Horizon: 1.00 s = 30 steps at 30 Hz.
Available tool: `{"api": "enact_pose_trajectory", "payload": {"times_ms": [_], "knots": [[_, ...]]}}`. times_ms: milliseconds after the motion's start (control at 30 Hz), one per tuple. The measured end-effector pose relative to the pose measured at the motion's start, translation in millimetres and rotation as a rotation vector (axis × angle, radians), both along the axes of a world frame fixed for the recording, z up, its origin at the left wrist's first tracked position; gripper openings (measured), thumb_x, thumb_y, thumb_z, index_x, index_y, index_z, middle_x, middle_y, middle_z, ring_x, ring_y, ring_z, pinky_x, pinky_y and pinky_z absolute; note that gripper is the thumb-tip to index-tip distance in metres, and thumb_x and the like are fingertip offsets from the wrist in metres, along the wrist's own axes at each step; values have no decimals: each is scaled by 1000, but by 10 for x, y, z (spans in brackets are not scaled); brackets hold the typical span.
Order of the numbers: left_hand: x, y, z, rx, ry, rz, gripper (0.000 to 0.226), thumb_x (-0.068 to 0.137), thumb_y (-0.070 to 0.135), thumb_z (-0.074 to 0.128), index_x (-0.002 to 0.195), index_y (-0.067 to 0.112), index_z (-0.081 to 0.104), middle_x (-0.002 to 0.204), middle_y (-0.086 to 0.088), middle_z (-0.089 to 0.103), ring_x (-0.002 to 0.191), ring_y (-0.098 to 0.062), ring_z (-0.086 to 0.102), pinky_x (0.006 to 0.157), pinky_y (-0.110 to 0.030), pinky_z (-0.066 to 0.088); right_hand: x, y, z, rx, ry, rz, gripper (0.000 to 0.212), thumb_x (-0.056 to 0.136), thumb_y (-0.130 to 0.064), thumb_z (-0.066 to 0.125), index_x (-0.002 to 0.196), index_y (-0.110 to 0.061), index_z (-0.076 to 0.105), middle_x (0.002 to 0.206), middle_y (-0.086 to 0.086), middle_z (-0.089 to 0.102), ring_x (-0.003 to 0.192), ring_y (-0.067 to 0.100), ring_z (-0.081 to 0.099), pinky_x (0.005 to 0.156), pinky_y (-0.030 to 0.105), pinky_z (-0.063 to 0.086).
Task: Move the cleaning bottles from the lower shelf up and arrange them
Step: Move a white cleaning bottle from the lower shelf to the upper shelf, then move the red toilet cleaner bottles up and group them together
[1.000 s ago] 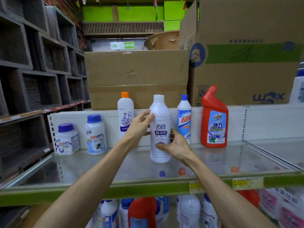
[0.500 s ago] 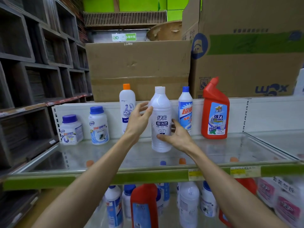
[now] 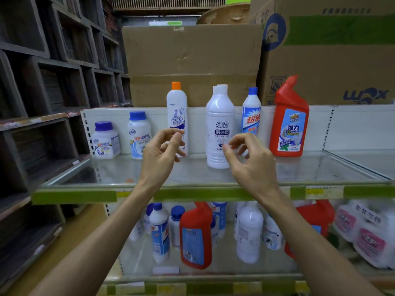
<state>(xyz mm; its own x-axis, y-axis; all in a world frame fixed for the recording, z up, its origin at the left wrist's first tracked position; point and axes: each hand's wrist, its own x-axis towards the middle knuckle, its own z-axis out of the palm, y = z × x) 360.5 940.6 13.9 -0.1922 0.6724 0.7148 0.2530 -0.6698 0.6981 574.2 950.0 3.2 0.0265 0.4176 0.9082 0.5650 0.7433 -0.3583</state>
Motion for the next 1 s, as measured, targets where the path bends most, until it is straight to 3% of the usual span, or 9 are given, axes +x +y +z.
{"api": "enact_pose_trajectory", "payload": {"times_ms": [200,400,467,567,667,800,867,933,1000], "knots": [[-86,-259,-235,34,-9,-39,17,104,18,53,111,8,65,82,0,66,71,-21,67,61,-33,55,-198,-448,-770,138,-104,32,17,93,-24,67,82,-11,65,76,-3,64,67,15,57,59,34,51],[-109,-360,-684,59,-30,-86,20,105,13,51,112,-2,62,75,-2,63,64,-22,66,58,-33,55,-341,-464,-1680,51,-167,67,23,94,-30,63,80,-13,63,76,-3,63,67,11,55,59,27,48],[-128,-368,-896,66,-19,-77,18,105,11,50,110,-2,61,70,-2,62,59,-24,65,53,-34,55,-357,-358,-2015,-53,-166,60,20,94,-33,64,84,-15,62,81,-5,63,74,9,55,64,25,48],[-170,-358,-1222,67,-14,-49,16,105,10,49,106,0,62,66,-5,62,55,-23,63,50,-33,54,-384,-142,-2389,-401,-22,94,21,92,-40,70,100,-25,57,99,-10,60,90,3,56,76,18,46],[-222,-329,-1568,61,-14,-16,18,106,10,48,103,3,64,64,-10,61,54,-26,62,53,-34,54,-439,138,-2550,-674,126,138,47,87,-50,72,125,-31,50,120,-11,55,105,2,56,86,24,50],[-261,-216,-2097,-24,0,10,15,105,10,50,104,8,65,66,-3,64,59,-17,64,56,-32,56,-532,483,-2483,-764,296,356,78,83,-47,79,147,-22,44,132,-6,59,113,6,60,90,22,49],[-262,-140,-2382,-108,-18,10,14,104,9,51,104,11,64,68,-4,65,63,-19,64,59,-33,57,-555,617,-2422,-794,310,438,76,77,-49,83,142,-30,51,129,-7,66,115,10,64,95,29,53],[-248,-66,-2664,-201,-31,15,15,104,9,51,102,16,64,70,-2,67,67,-20,65,61,-35,58,-590,692,-2345,-805,300,481,58,66,-56,86,118,-42,65,110,-11,75,101,6,72,84,25,57],[-215,6,-2929,-307,-31,19,13,103,11,52,104,19,63,79,2,70,74,-20,67,63,-31,58,-646,750,-2285,-808,330,515,51,56,-61,85,100,-40,72,95,-13,78,86,4,75,71,20,57]]}}
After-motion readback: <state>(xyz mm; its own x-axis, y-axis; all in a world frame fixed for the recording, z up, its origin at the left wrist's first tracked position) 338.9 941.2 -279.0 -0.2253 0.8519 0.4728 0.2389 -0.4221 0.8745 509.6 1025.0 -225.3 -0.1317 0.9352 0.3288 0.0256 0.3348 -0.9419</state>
